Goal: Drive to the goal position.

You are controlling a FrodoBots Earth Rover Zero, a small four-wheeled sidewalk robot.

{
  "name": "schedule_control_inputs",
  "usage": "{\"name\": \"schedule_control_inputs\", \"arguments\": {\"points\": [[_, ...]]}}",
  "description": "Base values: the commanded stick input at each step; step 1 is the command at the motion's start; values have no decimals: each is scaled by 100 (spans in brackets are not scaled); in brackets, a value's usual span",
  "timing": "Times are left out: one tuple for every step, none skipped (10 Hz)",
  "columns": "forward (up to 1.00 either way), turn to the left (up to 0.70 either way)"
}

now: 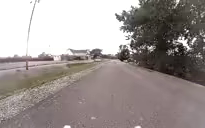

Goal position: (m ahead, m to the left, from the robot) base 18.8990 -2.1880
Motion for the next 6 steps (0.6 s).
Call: {"name": "schedule_control_inputs", "arguments": {"points": [[70, 0], [70, 0], [70, 0], [70, 0], [70, 0], [70, 0]]}}
